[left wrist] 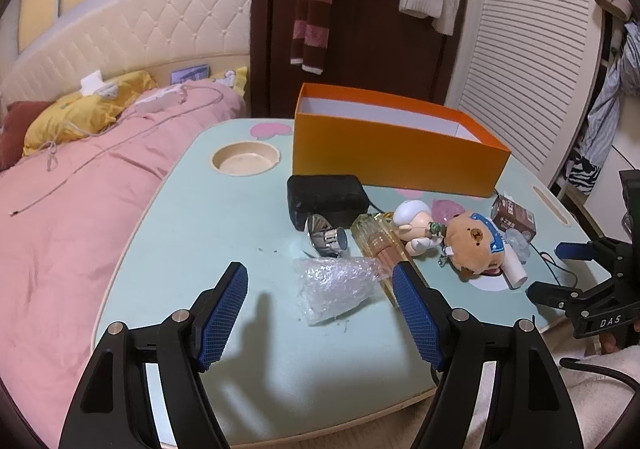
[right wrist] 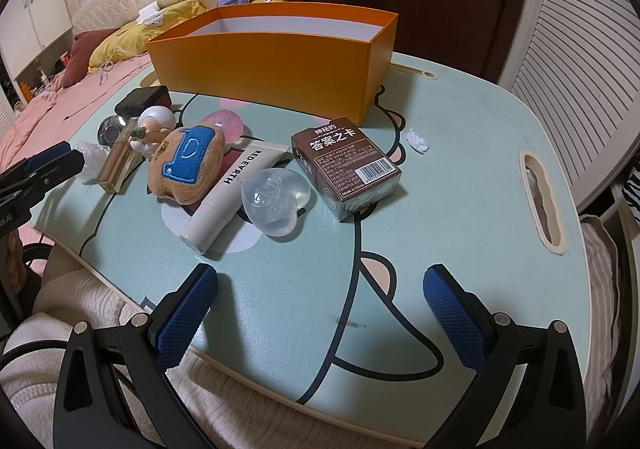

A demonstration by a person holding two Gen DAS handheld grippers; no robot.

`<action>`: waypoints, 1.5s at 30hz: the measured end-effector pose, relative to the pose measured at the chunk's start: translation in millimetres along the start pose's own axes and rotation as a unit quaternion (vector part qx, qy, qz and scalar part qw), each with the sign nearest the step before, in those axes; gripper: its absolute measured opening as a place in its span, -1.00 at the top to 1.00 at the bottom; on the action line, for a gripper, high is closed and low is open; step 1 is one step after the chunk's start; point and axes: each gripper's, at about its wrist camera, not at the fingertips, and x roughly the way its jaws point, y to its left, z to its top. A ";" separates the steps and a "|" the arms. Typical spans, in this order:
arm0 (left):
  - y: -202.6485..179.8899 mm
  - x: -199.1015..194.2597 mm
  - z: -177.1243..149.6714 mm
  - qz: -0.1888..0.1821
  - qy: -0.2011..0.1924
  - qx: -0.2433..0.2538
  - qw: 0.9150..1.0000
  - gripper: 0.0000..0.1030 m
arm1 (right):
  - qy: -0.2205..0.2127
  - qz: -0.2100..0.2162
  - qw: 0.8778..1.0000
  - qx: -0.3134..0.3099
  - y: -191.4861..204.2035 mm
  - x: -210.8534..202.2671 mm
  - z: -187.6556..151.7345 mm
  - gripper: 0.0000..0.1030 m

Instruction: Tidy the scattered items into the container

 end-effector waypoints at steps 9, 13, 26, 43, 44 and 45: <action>-5.2 0.9 0.5 0.001 0.013 0.011 1.000 -0.98 | 0.000 0.001 1.000 0.000 0.3 -0.6 0.1 -0.99; -5.7 14.2 0.8 -0.004 0.083 -0.022 0.996 -0.98 | -0.001 0.001 1.000 -0.001 0.7 -0.6 0.1 -0.99; -9.7 0.1 -5.4 -0.022 0.048 -0.023 0.998 -0.98 | -0.001 0.001 1.000 -0.002 1.3 -1.1 -0.5 -0.99; -5.9 -33.5 2.4 -0.002 -0.065 0.006 0.998 -0.98 | 0.001 0.002 1.000 -0.003 1.3 -0.6 1.4 -0.99; -4.2 -31.6 2.4 -0.014 -0.059 0.002 0.998 -0.98 | 0.001 0.002 1.000 -0.004 1.2 -0.5 1.7 -0.99; -2.4 -29.6 2.5 -0.026 -0.052 -0.002 0.998 -0.98 | 0.002 0.003 1.000 -0.004 1.1 -0.4 2.0 -0.99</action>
